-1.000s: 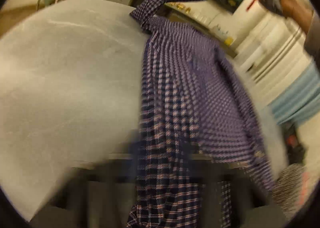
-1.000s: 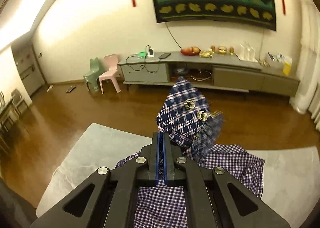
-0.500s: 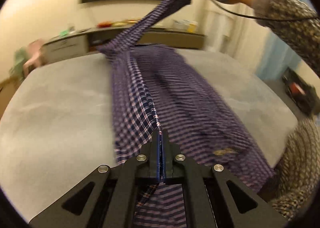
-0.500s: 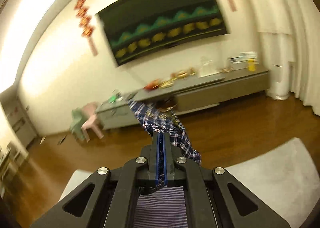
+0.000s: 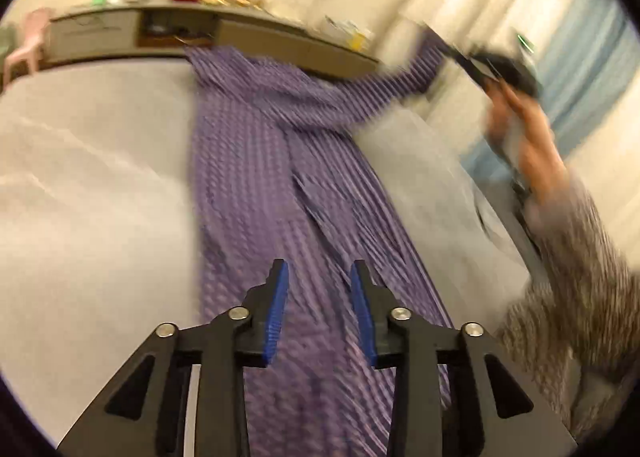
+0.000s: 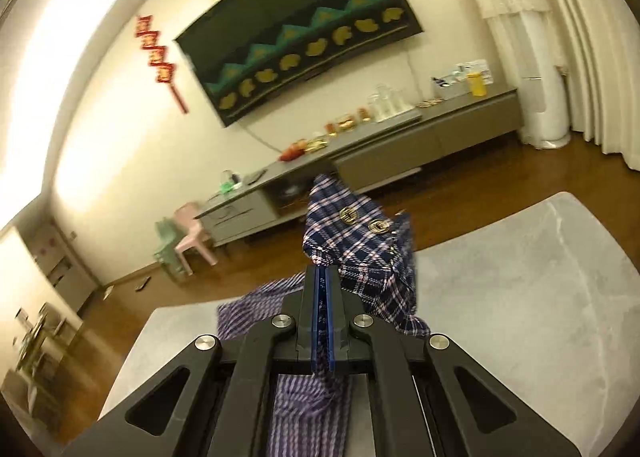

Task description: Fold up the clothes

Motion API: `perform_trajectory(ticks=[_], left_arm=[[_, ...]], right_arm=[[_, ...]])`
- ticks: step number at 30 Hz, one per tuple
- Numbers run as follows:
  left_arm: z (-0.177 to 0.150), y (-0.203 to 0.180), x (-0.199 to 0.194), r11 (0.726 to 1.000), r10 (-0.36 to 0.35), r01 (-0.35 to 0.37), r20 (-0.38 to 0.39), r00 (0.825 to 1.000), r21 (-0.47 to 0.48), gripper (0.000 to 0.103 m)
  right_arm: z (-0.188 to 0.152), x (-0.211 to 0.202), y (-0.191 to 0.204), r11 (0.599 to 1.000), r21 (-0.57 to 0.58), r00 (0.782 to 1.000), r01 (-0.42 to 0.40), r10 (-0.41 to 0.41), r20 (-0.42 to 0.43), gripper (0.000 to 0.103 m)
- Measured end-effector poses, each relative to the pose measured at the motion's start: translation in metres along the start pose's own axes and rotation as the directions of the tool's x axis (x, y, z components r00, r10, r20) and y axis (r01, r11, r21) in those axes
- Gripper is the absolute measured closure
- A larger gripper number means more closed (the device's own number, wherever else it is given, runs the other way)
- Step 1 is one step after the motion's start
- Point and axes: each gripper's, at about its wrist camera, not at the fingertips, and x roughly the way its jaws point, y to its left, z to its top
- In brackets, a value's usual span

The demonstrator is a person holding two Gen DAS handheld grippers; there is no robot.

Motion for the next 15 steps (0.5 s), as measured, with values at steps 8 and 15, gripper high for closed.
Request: perform_trajectory(ticks=[8,15], left_arm=[[0.183,0.113,0.111,0.962,0.257,-0.254,0.015,0.966,-0.100,0.051],[0.251,0.180,0.248,0.927,0.355,-0.369,-0.169,0.920,-0.063,0.066]], right_arm=[[-0.048,-0.049,0.027,0.995,-0.087,0.998,-0.045,0.049,0.046,0.100],[-0.052,-0.066,0.050,0.981,-0.166,0.991,-0.104,0.116,0.061,0.100]])
